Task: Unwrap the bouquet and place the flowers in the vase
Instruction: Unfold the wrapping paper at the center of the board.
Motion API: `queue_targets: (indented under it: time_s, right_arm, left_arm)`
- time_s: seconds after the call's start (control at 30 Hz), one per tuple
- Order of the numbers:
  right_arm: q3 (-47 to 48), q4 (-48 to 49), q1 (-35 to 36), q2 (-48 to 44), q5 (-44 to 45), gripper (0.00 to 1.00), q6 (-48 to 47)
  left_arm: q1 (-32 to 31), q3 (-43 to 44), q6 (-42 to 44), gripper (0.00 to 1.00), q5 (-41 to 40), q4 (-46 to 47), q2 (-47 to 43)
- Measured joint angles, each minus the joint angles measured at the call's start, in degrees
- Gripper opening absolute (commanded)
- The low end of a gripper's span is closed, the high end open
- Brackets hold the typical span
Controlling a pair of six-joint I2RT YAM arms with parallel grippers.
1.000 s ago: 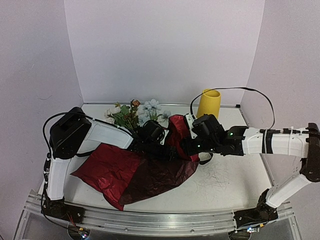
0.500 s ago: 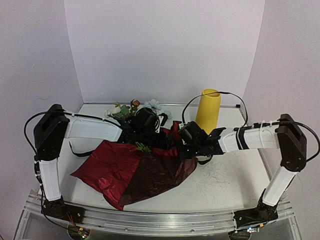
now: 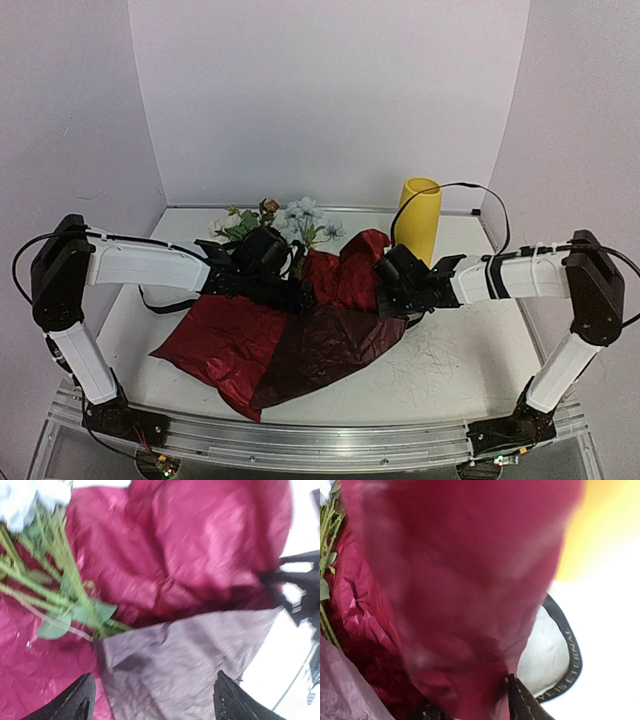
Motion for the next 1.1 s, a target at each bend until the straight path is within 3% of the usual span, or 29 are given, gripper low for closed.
queue_targets:
  time_s: [0.27,0.37,0.43,0.67,0.87,1.1]
  right_arm:
    - [-2.26,-0.65,0.0,-5.84,1.05,0.48,-0.16]
    - [-2.3,-0.68,0.0,-6.04,1.69,0.67,-0.7]
    - [-2.36,-0.92,0.0,-6.04,2.13,0.7,-0.9]
    - [-3.76,-1.65,-0.54,-6.04,2.45,0.72,-1.11]
    - [-5.87,-1.49,-1.86,-6.07,1.41,0.87,-0.58]
    - [-9.7,0.61,-4.5,-6.71,-3.55,0.86,-0.74]
  left_arm:
    - [0.0,-3.39,-1.41,0.8,-1.06,-0.93,-0.09]
    - [0.0,-3.53,-1.94,0.92,-0.99,-0.97,-0.09]
    - [0.0,-3.56,-2.19,0.95,-0.94,-0.9,-0.09]
    - [0.0,-4.86,-2.72,0.89,-0.58,-0.73,-0.09]
    - [0.01,-5.67,-2.97,0.88,0.65,0.18,-0.07]
    - [0.02,-5.72,-3.04,0.94,3.41,2.32,0.31]
